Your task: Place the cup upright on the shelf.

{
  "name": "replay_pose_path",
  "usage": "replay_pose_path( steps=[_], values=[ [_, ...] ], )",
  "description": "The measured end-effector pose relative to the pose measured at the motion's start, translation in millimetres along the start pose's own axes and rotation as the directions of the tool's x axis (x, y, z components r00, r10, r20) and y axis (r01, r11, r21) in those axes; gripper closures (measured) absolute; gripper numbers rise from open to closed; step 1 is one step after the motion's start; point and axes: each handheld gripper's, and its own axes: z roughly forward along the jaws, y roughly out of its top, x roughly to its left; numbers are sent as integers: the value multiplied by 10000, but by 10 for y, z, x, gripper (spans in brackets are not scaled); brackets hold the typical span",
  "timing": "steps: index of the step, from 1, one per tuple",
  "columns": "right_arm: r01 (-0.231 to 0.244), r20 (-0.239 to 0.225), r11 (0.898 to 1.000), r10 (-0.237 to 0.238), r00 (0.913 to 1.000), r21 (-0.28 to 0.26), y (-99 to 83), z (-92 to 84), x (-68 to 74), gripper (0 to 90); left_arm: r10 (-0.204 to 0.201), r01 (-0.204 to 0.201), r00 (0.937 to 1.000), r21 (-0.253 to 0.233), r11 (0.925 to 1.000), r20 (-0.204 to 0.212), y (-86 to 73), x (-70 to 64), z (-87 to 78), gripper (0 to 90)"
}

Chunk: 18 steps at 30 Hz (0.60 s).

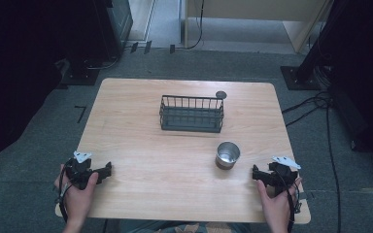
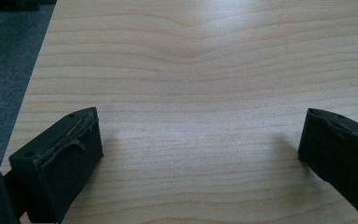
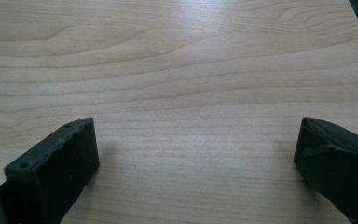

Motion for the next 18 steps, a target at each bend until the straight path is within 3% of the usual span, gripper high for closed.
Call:
replay_pose_path(
  steps=[11, 18],
  values=[
    [383, -398, 9993, -382, 9985, 18, 35, 32, -84, 0, -2, 2, 10000, -5, 10000, 0, 0, 0, 0, 0],
    [389, -458, 9992, -388, 9982, 19, 28, 23, -95, 0, -1, 1, 10000, -4, 10000, 1, 0, 1, 0, 0]
  ],
)
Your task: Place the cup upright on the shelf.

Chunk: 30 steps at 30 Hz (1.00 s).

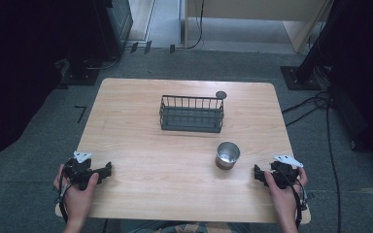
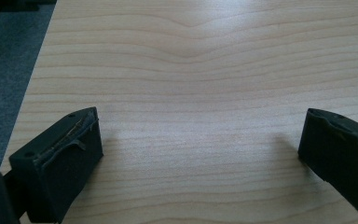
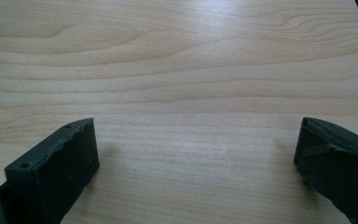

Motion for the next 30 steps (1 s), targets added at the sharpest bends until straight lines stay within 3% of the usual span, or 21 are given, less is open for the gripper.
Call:
replay_pose_path(
  steps=[9, 14, 30],
  values=[
    [77, 114, 10000, -76, 9999, -24, -16, -59, 36, 0, -2, 2, 10000, -1, 10000, 1, 0, 0, 0, 0],
    [392, 205, 9989, -387, 9990, -266, 50, -171, 109, 0, -2, 2, 10000, 0, 10000, 1, 0, 0, 0, 0],
    [636, -273, 9938, -664, 9974, -917, 297, -470, 308, 0, -1, 1, 10000, -1, 10000, 0, 0, 0, 0, 0]
  ],
)
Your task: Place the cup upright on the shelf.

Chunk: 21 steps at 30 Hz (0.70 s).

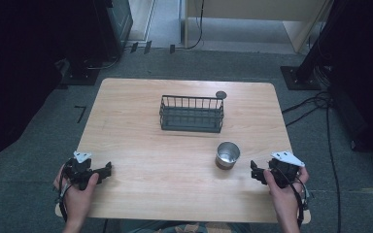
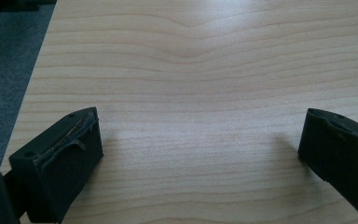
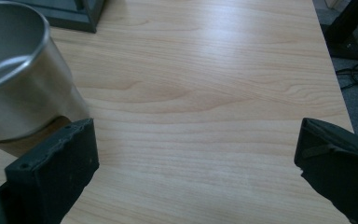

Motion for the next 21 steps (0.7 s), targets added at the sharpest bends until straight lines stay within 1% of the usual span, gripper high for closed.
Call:
replay_pose_path(
  steps=[4, 14, 15, 21],
  values=[
    [106, -91, 9999, -106, 9999, -13, 39, -6, 44, 0, 1, -1, 10000, 1, 10000, 0, 0, 0, 0, 0],
    [191, -284, 9997, -196, 9994, -166, 157, -61, 177, 0, -1, 1, 10000, 0, 10000, -1, 0, 0, 0, 0],
    [225, -318, 9995, -232, 9992, -213, 181, -76, 205, 0, 0, 0, 10000, 1, 10000, -1, 0, 0, 0, 0],
    [273, -484, 9988, -293, 9984, -401, 243, -118, 268, 0, 1, -1, 10000, 1, 10000, -1, 0, 0, 0, 0]
  ],
)
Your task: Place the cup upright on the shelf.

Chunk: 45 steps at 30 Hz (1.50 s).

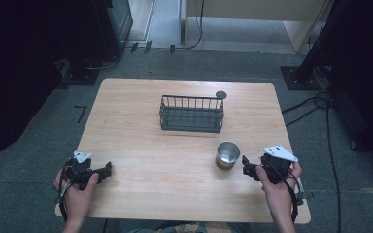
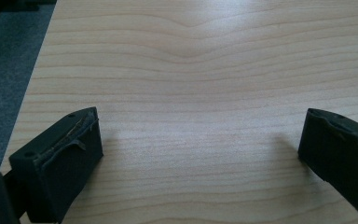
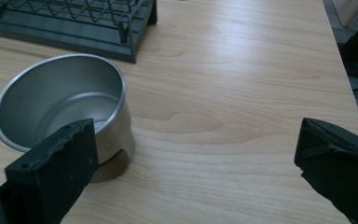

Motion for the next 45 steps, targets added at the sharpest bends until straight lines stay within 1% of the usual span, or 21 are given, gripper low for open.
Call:
replay_pose_path(
  steps=[4, 6, 12, 14, 16, 19, 20, 22, 27, 29, 30, 36, 37, 43, 44, 45],
  values=[
    [132, -181, 9999, -132, 9997, -1, 46, 2, 68, 0, -1, 1, 10000, 0, 10000, 0, 0, 0, 0, 0],
    [139, -187, 9999, -140, 9997, -18, 53, 3, 79, 0, -1, 1, 10000, 0, 10000, 0, 0, 0, 0, 0],
    [280, -424, 9995, -287, 9987, -171, 118, 3, 202, 0, -2, 2, 10000, -1, 10000, 0, 0, 0, 0, 0],
    [341, -551, 9992, -351, 9979, -184, 151, 14, 269, 0, 0, 0, 10000, 0, 10000, 1, 0, 0, 0, 0],
    [401, -642, 9990, -413, 9971, -210, 166, 26, 308, 0, 0, 0, 10000, 0, 10000, 1, 0, 0, 0, 0],
    [423, -738, 9989, -435, 9963, -178, 175, 39, 343, 0, -2, 2, 10000, -2, 10000, 2, 0, 0, 0, 0],
    [466, -814, 9988, -478, 9955, -167, 182, 66, 390, 0, -1, 1, 10000, -2, 10000, 1, 0, 0, 0, 0],
    [492, -850, 9987, -503, 9951, -147, 183, 76, 403, 0, -1, 1, 10000, 0, 10000, 1, 0, 0, 0, 0],
    [601, -997, 9982, -595, 9932, 34, 179, 150, 490, 0, -2, 2, 10000, -1, 10000, 1, 0, 0, 0, 0],
    [565, -1029, 9984, -552, 9932, 96, 175, 179, 523, 0, -1, 1, 10000, 0, 10000, 1, 0, 0, 0, 0],
    [439, -1178, 9990, -422, 9921, 118, 172, 205, 542, 0, -1, 1, 10000, 0, 10000, 2, 0, 0, 0, 0],
    [347, -1415, 9991, -308, 9895, 248, 160, 286, 582, 0, -3, 3, 10000, -3, 10000, 1, 0, 0, 0, 0],
    [298, -1348, 9989, -246, 9906, 367, 153, 320, 594, 0, -1, 1, 10000, -3, 10000, 2, 0, 0, 0, 0],
    [211, -1258, 9985, -147, 9920, 498, 101, 425, 606, 0, -2, 2, 10000, 0, 10000, 1, 0, 0, 0, 0],
    [221, -1183, 9978, -145, 9929, 632, 72, 473, 611, 0, -3, 3, 10000, -1, 10000, 1, 0, 0, 0, 0],
    [221, -1183, 9978, -145, 9929, 632, 72, 473, 611, 0, -2, 2, 10000, -1, 10000, 1, 0, 0, 0, 0]
  ],
)
